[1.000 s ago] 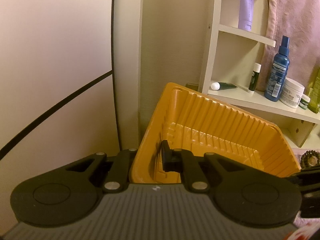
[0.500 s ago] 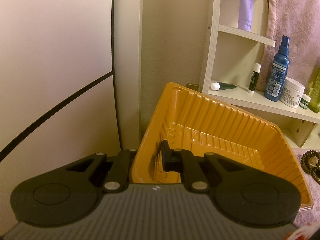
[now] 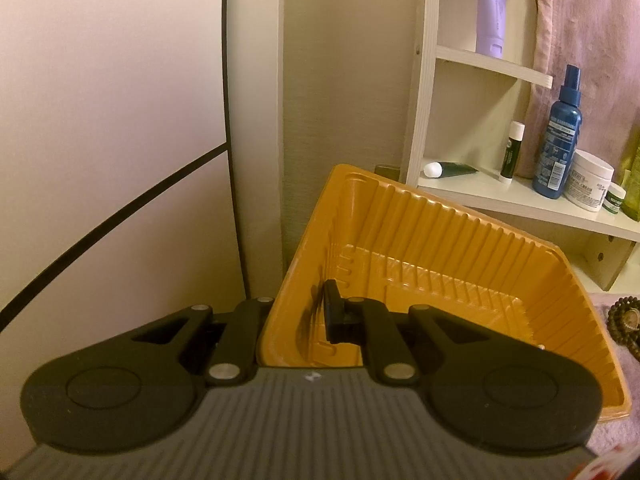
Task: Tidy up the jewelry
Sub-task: 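Return the right tool to the pile and grasp a dark bead bracelet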
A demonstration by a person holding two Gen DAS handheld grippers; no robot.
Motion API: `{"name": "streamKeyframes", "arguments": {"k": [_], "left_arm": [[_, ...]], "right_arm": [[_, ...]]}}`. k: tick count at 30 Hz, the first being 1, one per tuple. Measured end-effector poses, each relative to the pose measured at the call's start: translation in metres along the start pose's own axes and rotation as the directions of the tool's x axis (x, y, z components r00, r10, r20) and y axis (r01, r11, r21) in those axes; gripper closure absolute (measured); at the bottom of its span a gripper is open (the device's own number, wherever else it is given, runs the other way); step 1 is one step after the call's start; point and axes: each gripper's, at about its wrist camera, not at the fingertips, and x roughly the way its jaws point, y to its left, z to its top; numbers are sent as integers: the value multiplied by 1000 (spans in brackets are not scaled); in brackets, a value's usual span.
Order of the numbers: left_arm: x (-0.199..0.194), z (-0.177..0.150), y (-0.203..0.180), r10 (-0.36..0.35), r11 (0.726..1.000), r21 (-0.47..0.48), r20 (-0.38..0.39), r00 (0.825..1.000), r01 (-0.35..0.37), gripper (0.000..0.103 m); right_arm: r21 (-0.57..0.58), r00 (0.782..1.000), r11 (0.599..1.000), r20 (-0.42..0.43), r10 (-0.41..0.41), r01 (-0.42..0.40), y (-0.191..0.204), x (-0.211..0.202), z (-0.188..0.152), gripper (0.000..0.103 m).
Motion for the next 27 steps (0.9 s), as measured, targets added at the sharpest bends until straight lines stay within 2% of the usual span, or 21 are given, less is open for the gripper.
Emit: {"name": "streamKeyframes", "arguments": {"k": [6, 16, 18, 20, 27], "left_arm": [[1, 1, -1, 1, 1000, 5, -1, 1000, -1, 92], [1, 2, 0, 1, 1000, 9, -4, 1000, -1, 92], [1, 2, 0, 2, 1000, 11, -3, 1000, -2, 92], [1, 1, 0, 2, 1000, 9, -4, 1000, -2, 92], [0, 0, 0, 3, 1000, 12, -4, 1000, -3, 92]], "right_arm": [[-46, 1000, 999, 27, -16, 17, -3, 2, 6, 57], [-112, 999, 994, 35, 10, -6, 10, 32, 32, 58], [-120, 999, 993, 32, 7, -3, 12, 40, 38, 63], [-123, 1000, 992, 28, 5, -1, 13, 48, 43, 71], [-110, 1000, 994, 0, -26, 26, 13, 73, 52, 84]]}}
